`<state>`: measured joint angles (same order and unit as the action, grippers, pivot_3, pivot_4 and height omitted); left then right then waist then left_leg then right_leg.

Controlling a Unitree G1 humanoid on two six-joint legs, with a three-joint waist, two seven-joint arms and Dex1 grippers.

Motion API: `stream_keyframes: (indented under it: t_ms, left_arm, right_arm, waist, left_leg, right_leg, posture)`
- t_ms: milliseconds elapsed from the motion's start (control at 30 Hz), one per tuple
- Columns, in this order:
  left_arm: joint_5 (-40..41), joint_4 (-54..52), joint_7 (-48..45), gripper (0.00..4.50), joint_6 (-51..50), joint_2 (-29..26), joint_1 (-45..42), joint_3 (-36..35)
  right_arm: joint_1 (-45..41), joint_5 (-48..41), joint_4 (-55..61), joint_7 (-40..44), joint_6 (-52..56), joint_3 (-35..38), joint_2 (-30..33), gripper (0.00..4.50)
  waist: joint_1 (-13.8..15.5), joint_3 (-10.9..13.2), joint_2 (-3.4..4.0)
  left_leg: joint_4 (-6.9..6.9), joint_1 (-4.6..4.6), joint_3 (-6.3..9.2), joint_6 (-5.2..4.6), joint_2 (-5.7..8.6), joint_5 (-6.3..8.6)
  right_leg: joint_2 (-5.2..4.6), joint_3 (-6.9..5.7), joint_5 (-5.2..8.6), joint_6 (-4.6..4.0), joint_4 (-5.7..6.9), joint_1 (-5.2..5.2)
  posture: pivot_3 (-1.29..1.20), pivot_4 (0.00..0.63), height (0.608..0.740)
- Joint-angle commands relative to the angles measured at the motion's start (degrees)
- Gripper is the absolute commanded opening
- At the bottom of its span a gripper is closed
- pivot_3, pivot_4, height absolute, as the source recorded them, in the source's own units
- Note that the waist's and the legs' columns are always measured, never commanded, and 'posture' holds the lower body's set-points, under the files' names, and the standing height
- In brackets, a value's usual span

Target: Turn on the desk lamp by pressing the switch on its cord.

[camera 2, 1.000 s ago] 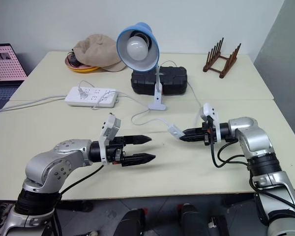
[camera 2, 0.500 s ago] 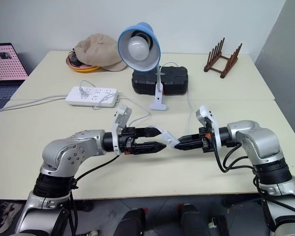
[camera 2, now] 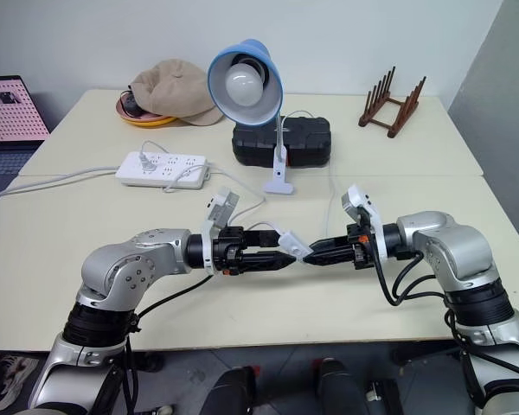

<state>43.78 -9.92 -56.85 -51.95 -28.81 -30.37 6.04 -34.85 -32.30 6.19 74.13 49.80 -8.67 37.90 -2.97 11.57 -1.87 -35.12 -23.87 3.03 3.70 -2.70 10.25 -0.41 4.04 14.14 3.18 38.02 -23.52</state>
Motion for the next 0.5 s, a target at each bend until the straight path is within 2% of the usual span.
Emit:
stream_keyframes:
  t_ms: [33, 267, 333, 500]
  left_arm:
    - [0.49, -0.6, -0.42, 2.44, 0.84, 0.39, -1.07, -0.93]
    - [0.93, -0.51, -0.73, 0.99, 0.65, 0.5, -1.27, -1.04]
    - [1.04, -0.49, -0.87, 0.72, 0.56, 0.49, -1.32, -1.12]
    - [2.07, -0.35, -1.86, 0.6, 0.22, 0.41, -1.49, -1.44]
  right_arm:
    - [-0.24, -1.02, 1.99, 0.41, -0.7, 0.14, 0.78, 0.35]
    - [-0.02, -0.79, 1.84, 0.51, -1.44, -0.17, 1.15, 0.35]
    - [0.03, -0.69, 1.79, 0.56, -1.66, -0.22, 1.32, 0.35]
    - [0.14, -0.27, 1.05, 0.75, -2.74, -0.53, 1.61, 0.35]
  waist:
    - [0.0, 0.0, 0.0]
    - [-0.01, 0.0, 0.0]
    - [-0.01, 0.0, 0.0]
    - [0.0, 0.0, 0.0]
  left_leg:
    - [0.0, 0.0, 0.0, 0.0, 0.0, 0.0]
    - [0.0, 0.0, 0.0, 0.0, 0.0, 0.0]
    - [0.0, -0.01, 0.0, 0.0, 0.0, 0.0]
    - [0.0, 0.0, 0.0, 0.0, 0.0, 0.0]
  right_leg:
    - [0.0, 0.0, 0.0, 0.0, 0.0, 0.0]
    - [0.0, 0.0, 0.0, 0.0, 0.0, 0.0]
    - [0.0, 0.0, 0.0, 0.0, -0.01, 0.0]
    - [0.0, 0.0, 0.0, 0.0, -0.01, 0.0]
  posture:
    - [0.0, 0.15, 0.74]
    - [0.0, 0.15, 0.74]
    - [0.0, 0.15, 0.74]
    - [0.0, 0.15, 0.74]
